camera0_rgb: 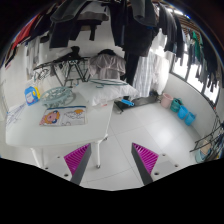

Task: Fold towel

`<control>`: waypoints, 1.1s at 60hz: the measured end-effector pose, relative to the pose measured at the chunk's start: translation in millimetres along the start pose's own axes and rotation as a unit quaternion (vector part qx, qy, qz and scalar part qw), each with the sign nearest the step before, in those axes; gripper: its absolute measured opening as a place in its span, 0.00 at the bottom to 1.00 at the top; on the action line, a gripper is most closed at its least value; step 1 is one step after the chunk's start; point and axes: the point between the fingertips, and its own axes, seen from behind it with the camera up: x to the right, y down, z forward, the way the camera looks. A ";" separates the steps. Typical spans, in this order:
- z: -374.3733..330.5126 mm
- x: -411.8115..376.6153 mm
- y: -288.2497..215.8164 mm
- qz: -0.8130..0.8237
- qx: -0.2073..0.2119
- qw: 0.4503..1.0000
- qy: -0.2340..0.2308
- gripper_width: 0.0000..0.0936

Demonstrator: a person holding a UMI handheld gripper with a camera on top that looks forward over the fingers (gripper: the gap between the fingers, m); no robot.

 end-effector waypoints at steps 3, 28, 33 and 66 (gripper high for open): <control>-2.9 -12.1 0.1 -0.012 -0.001 1.000 -0.018 0.91; -10.6 -219.6 4.9 -0.103 -0.003 0.984 -0.147 0.92; -10.7 -257.4 3.5 -0.110 -0.001 0.980 -0.165 0.91; 36.8 -425.6 -17.7 -0.102 0.022 0.974 -0.200 0.91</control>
